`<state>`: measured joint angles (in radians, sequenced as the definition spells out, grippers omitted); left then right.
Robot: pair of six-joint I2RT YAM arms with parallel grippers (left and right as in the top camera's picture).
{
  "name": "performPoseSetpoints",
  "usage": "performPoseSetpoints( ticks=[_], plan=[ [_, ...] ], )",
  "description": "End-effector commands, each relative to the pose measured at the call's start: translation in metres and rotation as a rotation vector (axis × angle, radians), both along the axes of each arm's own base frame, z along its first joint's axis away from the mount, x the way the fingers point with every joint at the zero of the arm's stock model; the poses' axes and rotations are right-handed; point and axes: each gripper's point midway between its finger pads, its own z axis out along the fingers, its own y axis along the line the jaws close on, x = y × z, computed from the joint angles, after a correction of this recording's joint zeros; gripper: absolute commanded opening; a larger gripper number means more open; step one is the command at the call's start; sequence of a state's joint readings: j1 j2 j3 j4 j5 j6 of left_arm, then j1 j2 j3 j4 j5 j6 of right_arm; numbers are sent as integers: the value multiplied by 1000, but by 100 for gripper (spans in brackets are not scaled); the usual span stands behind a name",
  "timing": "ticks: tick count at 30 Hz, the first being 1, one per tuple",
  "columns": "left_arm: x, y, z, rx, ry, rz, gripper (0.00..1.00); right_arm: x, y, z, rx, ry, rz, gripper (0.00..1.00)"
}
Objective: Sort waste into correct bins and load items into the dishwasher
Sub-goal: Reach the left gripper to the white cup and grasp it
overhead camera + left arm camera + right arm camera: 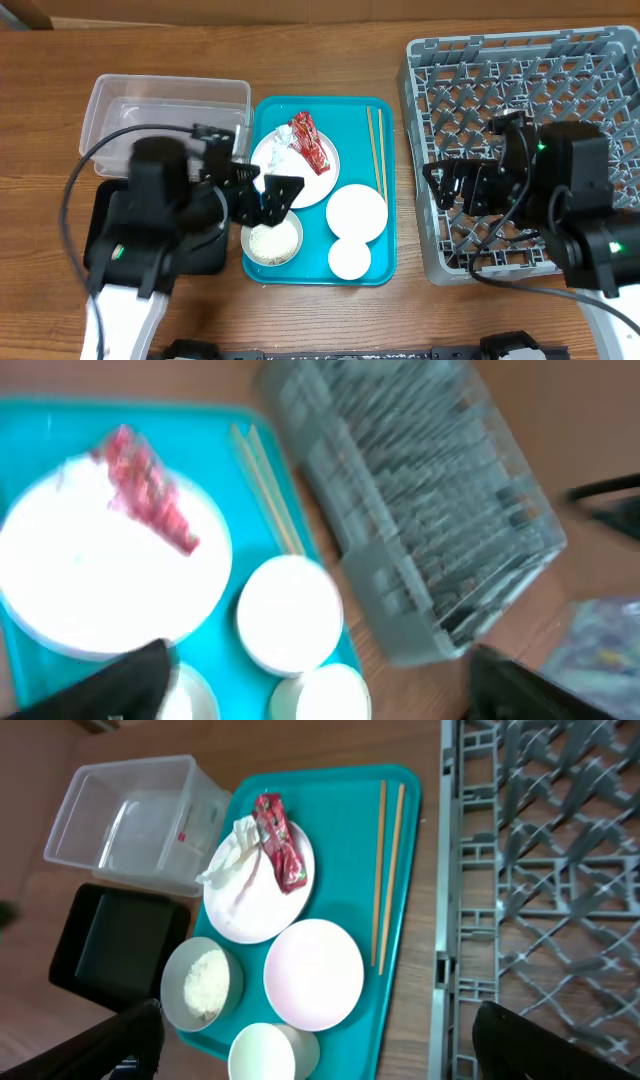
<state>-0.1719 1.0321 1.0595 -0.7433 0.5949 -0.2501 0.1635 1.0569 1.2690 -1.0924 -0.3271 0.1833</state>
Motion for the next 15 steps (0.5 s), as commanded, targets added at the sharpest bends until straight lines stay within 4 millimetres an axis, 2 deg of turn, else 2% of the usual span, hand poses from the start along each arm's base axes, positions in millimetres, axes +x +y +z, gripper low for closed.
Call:
performPoseSetpoints(
  ticks=[1, 5, 7, 10, 13, 15],
  plan=[
    [13, -6, -47, 136, 147, 51, 83, 1, 5, 12, 31, -22, 20, 100],
    [7, -6, -104, 357, 304, 121, 81, 1, 5, 12, 31, -22, 20, 100],
    [0, -19, -124, 410, 360, 92, 78, 1, 5, 12, 31, -19, 20, 100],
    [-13, -56, -139, 410, 380, -34, 68, 0, 5, 11, 30, -15, 20, 100],
    [-18, -71, -145, 436, 374, -33, 68, -1, 5, 10, 29, -11, 20, 100],
    [-18, -72, -144, 454, 348, -22, 68, -2, 5, 9, 28, -5, 19, 100]
  ],
)
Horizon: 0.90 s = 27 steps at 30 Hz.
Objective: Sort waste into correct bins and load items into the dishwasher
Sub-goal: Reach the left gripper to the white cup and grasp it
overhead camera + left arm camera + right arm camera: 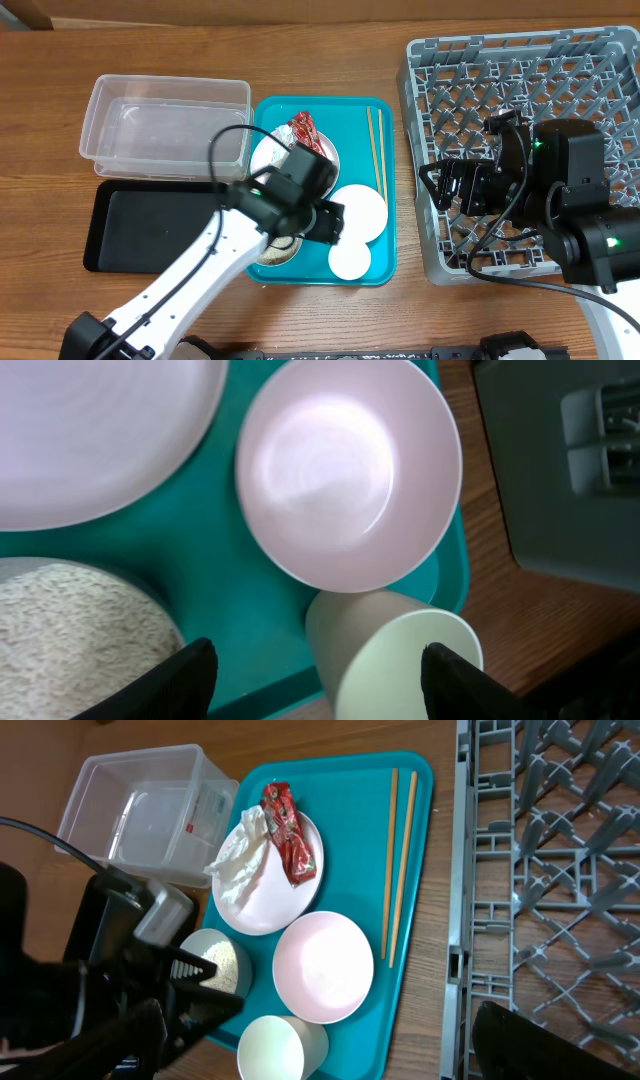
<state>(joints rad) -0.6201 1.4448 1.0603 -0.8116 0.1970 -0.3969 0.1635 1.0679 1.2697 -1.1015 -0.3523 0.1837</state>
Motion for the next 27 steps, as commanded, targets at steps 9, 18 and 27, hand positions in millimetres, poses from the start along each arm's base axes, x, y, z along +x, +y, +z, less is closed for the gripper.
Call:
performPoseSetpoints(
  ticks=[9, 18, 27],
  plan=[
    [-27, -5, -13, 82, 62, -24, 55, -1, 1, 11, 12, -22, 2, 100],
    [-35, -6, -41, 205, 82, -64, 43, -1, 1, 11, 12, -22, 2, 100],
    [-45, -19, -46, 142, 215, -76, 4, -1, 1, 11, 12, -22, 2, 99]
  ],
)
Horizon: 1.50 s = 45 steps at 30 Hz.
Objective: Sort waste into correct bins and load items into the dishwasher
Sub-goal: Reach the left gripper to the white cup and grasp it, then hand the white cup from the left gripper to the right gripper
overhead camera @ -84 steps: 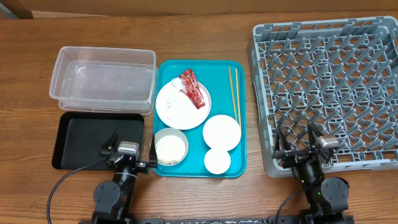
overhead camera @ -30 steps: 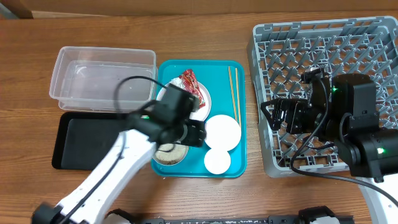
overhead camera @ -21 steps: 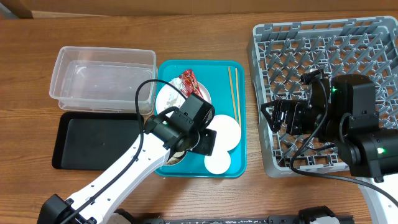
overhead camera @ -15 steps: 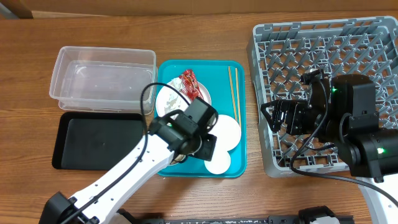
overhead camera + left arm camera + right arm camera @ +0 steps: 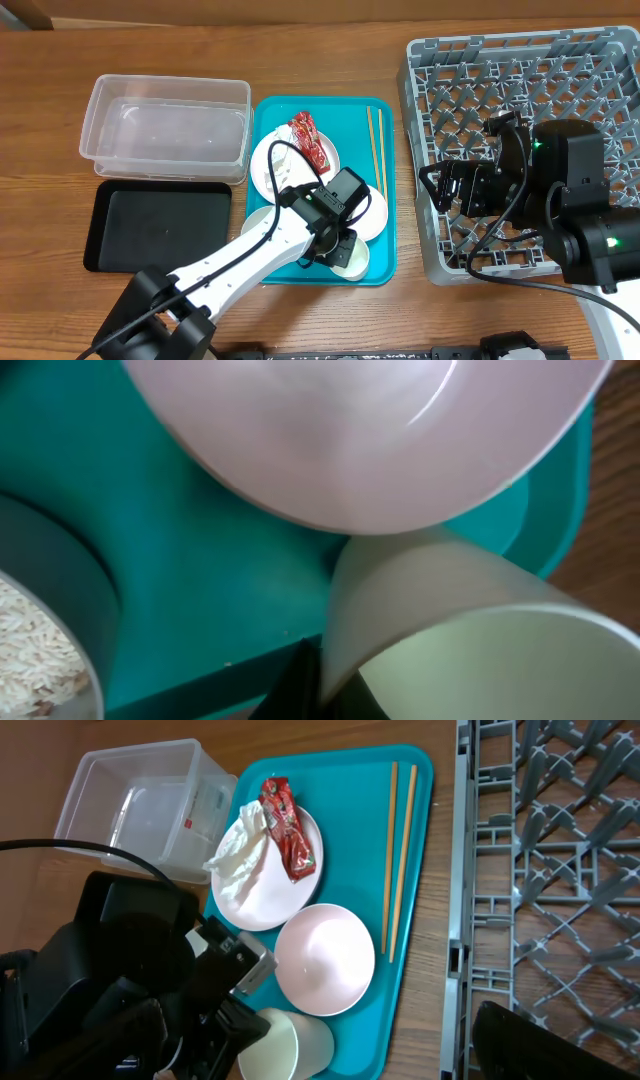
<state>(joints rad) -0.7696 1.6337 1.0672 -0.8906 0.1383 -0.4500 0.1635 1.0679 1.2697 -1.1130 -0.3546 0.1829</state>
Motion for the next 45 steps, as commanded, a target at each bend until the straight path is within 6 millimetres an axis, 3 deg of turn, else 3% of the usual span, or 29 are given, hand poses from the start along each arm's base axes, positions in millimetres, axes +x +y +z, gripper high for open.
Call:
performPoseSetpoints(
  ticks=[1, 5, 10, 14, 20, 23, 26, 30, 34, 36, 39, 40, 41, 45],
  plan=[
    [0, -10, 26, -99, 46, 18, 4, 1, 1, 13, 13, -33, 1, 98],
    [15, -17, 98, -301, 13, -29, 4, 1, 1, 13, 13, -34, 1, 98],
    [50, -7, 179, -632, -66, 25, 4, -2, 13, 20, 76, -42, 56, 98],
    [56, -2, 225, -966, -17, -27, 4, -11, 42, 40, 220, -73, 202, 91],
    [45, 7, 278, -1320, 37, -157, 4, -33, 86, 81, 399, -237, 538, 93],
    [40, 6, 288, -1376, 42, -201, 4, -40, 107, 96, 440, -297, 638, 93],
    [39, 5, 287, -1375, 37, -210, 4, -48, 127, 98, 462, -294, 708, 93],
    [40, 5, 288, -1376, 28, -217, 4, -51, 149, 90, 460, -278, 768, 81],
    [40, 5, 287, -1372, 22, -219, 4, -44, 154, 86, 463, -260, 760, 77],
    [40, 5, 286, -1366, 20, -217, 4, -43, 154, 87, 463, -269, 761, 70],
    [41, 5, 284, -1357, 20, -210, 4, -45, 153, 93, 464, -297, 766, 69],
    [41, 5, 283, -1349, 20, -206, 4, -46, 153, 94, 464, -303, 767, 70],
    [42, 5, 282, -1346, 19, -204, 4, -47, 152, 95, 463, -310, 769, 78],
    [42, 5, 282, -1346, 19, -204, 4, -46, 151, 97, 459, -319, 761, 82]
  ],
)
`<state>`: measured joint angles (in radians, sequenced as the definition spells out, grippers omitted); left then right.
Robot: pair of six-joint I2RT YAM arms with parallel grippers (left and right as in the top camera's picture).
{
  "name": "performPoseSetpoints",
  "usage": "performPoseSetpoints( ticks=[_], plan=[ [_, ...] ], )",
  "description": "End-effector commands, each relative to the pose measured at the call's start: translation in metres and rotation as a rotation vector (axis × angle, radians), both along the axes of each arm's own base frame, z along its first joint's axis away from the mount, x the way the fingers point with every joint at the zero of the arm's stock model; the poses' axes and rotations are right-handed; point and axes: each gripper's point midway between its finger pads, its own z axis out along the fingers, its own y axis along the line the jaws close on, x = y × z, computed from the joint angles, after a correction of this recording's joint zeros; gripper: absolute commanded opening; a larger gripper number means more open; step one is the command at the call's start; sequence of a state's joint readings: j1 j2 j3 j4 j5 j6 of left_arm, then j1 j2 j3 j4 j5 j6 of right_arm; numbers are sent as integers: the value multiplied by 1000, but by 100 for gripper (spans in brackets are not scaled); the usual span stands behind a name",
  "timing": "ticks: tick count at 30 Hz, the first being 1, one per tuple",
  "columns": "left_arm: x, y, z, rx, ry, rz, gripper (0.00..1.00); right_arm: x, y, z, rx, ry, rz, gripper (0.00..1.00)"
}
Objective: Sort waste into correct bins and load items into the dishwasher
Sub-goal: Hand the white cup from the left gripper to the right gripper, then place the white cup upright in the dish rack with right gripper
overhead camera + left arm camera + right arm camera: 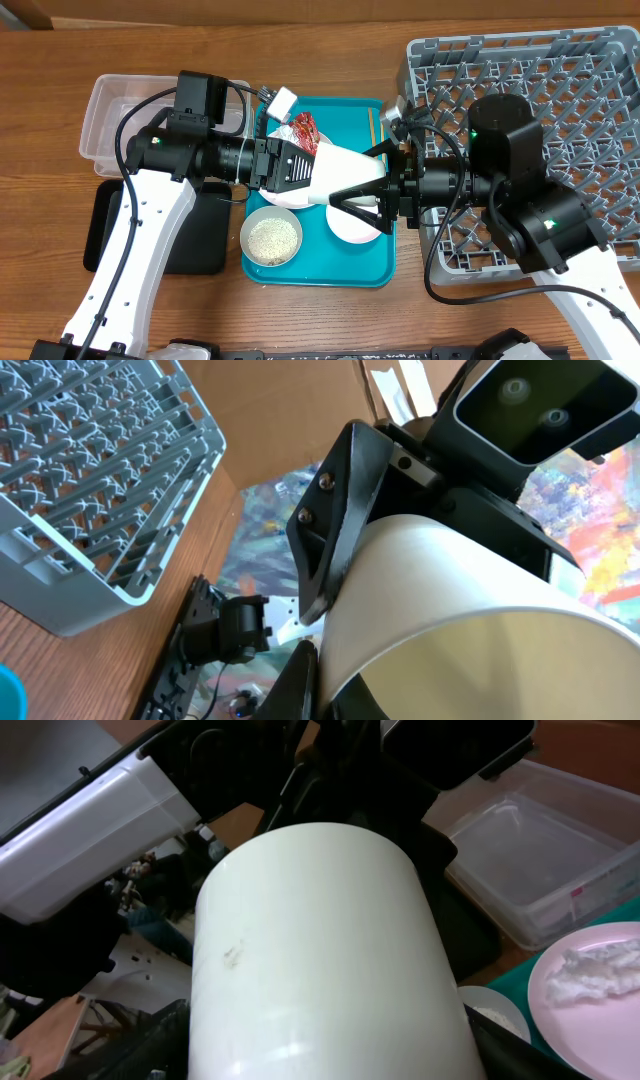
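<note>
A pale cream cup hangs on its side above the teal tray, its mouth toward the left arm. My left gripper is shut on its rim, one finger inside and one outside, as the left wrist view shows. My right gripper has come in from the right, and its open fingers stand either side of the cup, which fills the right wrist view. The grey dish rack stands at the right.
On the tray are a bowl of rice, a pink bowl partly under the right gripper, a red wrapper on a plate, and chopsticks. A clear bin and a black tray lie to the left.
The left gripper was down on the cup at the tray's front; now it holds the cup raised and tipped sideways. The right gripper has moved from over the rack to around the cup.
The left gripper was open beside the tray's left edge. It was then open over the pink bowl and cup, then down at the cup's rim. The right arm stayed over the rack throughout. Now the cup is lifted between both grippers.
</note>
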<state>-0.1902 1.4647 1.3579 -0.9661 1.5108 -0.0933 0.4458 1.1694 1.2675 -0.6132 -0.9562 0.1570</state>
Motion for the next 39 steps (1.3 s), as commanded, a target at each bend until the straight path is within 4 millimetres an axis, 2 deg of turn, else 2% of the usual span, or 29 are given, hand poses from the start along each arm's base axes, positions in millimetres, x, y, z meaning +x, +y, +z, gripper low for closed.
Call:
performPoseSetpoints(
  ticks=[1, 6, 8, 9, 12, 13, 15, 16, 17, 19, 20, 22, 24, 26, 29, 32, 33, 35, 37, 39],
  plan=[
    [-2, -2, 0, -4, -23, -9, 4, -1, -4, 8, 5, -36, -24, 81],
    [-2, -2, 0, -2, -24, -7, 4, 0, -4, 7, 4, -37, -28, 65],
    [-2, -2, 0, -2, -24, -7, 4, 1, -5, 9, 6, -42, -33, 63],
    [-2, -2, -1, -2, -24, -7, 11, 1, -7, 10, 8, -46, -39, 62],
    [0, -2, -4, 20, -24, 4, 51, 5, -17, 13, 5, -56, -83, 56],
    [2, -1, -10, 51, -24, 20, 61, 8, -23, 14, -2, -57, -113, 56],
    [8, 0, -25, 138, -18, 62, 74, 16, -43, 10, -34, -45, -217, 56],
    [12, 3, -37, 207, -13, 93, 89, 22, -57, 6, -63, -30, -289, 56],
    [16, 5, -47, 265, -7, 120, 93, 25, -68, 2, -86, -17, -344, 56],
    [24, 15, -71, 415, 20, 191, 98, 35, -105, -16, -179, 46, -542, 56],
    [26, 19, -77, 455, 32, 213, 99, 37, -120, -24, -215, 76, -619, 56],
    [30, 24, -86, 514, 64, 252, 99, 40, -162, -49, -329, 184, -834, 56],
    [32, 25, -88, 528, 60, 261, 99, 32, -196, -75, -445, 305, -1007, 57],
    [34, 28, -91, 553, 52, 275, 98, 13, -224, -105, -578, 464, -1144, 57],
    [36, 31, -96, 585, 46, 290, 97, -14, -241, -144, -739, 681, -1213, 56],
    [36, 30, -99, 604, 38, 291, 97, -28, -241, -192, -855, 850, -1176, 57],
    [36, 30, -100, 610, 36, 290, 97, -29, -240, -204, -874, 880, -1160, 57],
    [35, 28, -101, 625, 28, 287, 98, -25, -233, -222, -867, 917, -1128, 65],
    [34, 26, -101, 623, 23, 281, 98, -16, -232, -233, -865, 928, -1131, 73],
    [33, 24, -101, 623, 20, 274, 98, -6, -231, -244, -852, 965, -1165, 75]
  ],
)
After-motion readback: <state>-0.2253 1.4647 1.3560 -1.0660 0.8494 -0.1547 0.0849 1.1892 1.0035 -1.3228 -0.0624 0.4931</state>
